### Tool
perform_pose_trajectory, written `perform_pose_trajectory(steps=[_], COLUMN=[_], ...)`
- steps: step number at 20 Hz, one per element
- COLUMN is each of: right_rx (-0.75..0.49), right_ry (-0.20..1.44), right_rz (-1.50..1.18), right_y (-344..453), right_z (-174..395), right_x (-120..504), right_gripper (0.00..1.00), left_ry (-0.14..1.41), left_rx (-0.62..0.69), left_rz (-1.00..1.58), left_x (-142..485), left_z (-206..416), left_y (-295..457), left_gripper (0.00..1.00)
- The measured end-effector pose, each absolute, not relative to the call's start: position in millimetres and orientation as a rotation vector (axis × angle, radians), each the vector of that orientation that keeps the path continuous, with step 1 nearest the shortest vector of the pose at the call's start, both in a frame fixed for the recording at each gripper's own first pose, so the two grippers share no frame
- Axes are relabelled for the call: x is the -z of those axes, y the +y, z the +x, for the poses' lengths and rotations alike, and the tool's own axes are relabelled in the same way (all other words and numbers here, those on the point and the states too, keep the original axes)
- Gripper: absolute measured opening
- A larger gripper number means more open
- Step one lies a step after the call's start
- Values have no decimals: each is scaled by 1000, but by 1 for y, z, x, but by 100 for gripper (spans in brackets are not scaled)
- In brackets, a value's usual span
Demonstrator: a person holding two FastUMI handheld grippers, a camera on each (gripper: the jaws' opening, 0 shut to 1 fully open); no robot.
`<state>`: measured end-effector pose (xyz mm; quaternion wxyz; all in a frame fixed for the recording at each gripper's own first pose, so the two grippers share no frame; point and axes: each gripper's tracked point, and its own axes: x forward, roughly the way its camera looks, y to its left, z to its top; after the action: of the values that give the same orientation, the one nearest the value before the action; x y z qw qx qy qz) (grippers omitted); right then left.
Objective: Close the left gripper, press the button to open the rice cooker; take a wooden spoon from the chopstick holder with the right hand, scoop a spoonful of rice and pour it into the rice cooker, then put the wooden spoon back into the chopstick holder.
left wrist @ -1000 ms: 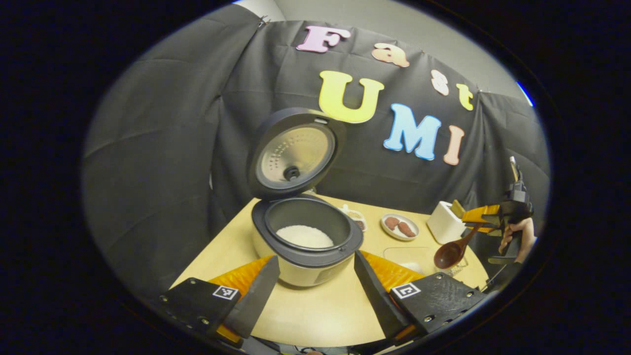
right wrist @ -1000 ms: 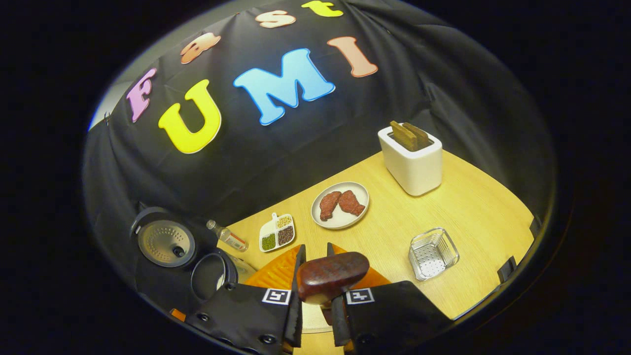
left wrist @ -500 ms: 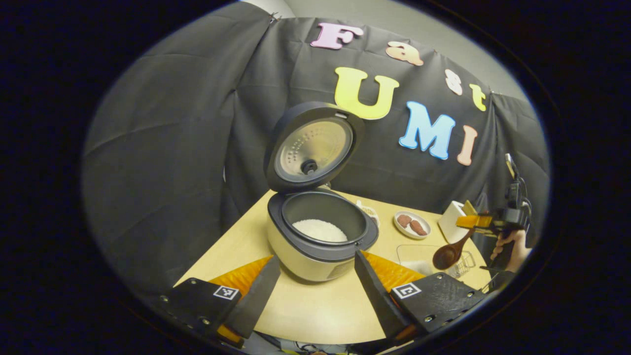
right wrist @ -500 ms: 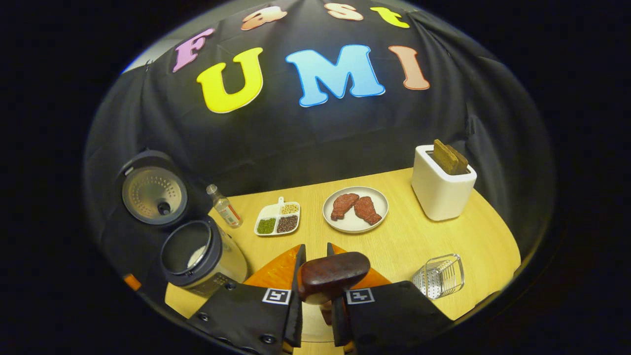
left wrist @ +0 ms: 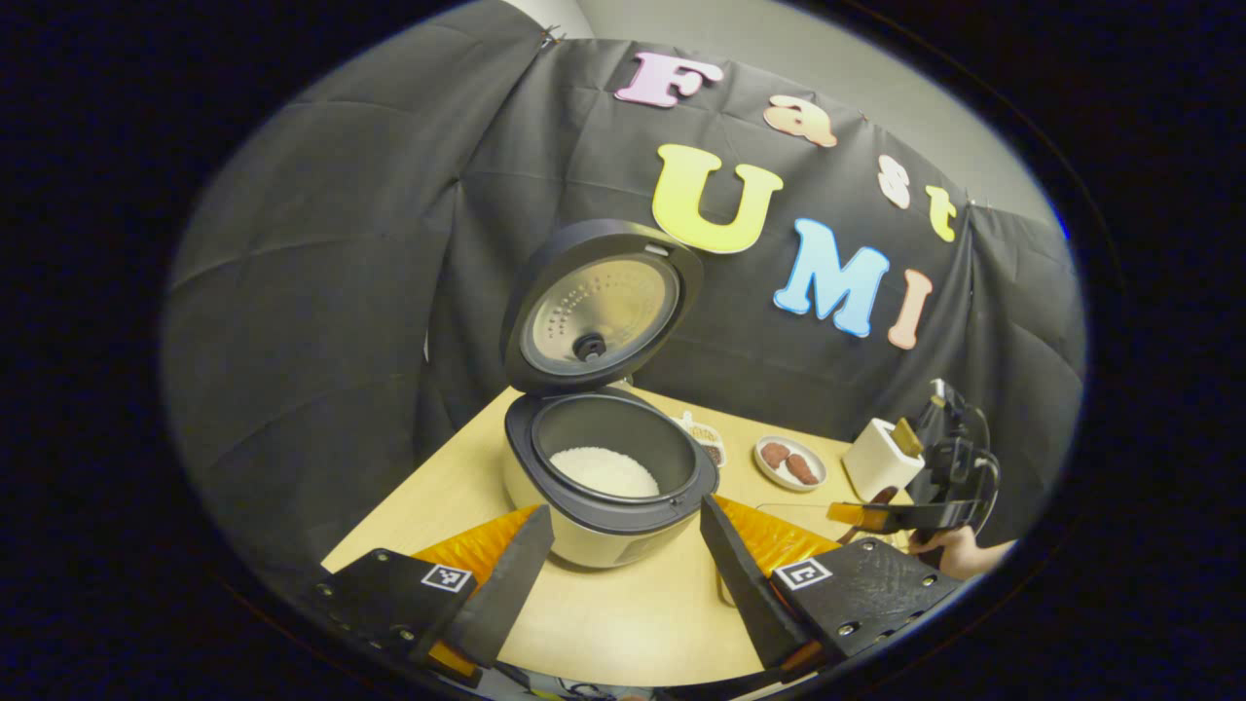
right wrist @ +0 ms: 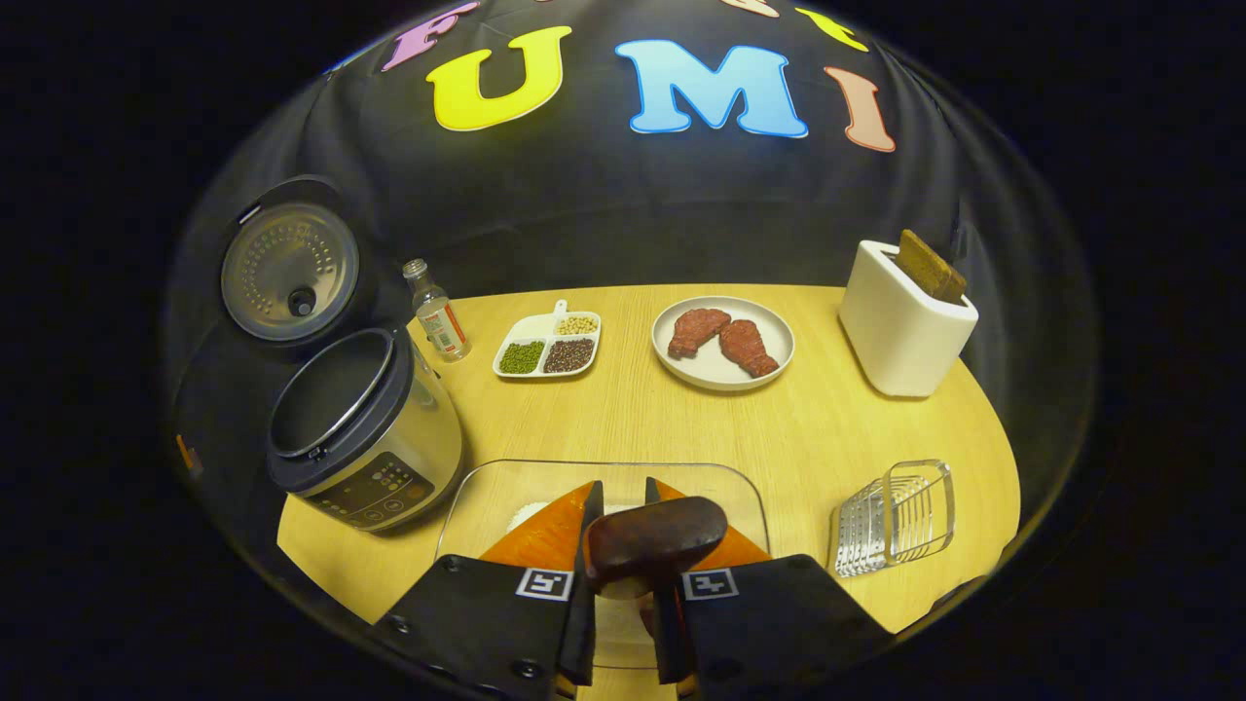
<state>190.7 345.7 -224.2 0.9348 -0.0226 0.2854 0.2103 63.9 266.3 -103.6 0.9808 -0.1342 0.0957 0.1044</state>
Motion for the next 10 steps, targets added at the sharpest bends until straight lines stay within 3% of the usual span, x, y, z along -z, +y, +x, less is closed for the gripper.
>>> perform_pose_trajectory(steps=[10], right_rx=[-527], right_ry=[787], right_rz=[145], right_y=[394], right_z=[159], right_x=[235], right_gripper=[24], left_ry=[197], left_rx=[-256], left_rz=[-340], left_x=[108], left_z=[28], left_y=[275], left_gripper=[96])
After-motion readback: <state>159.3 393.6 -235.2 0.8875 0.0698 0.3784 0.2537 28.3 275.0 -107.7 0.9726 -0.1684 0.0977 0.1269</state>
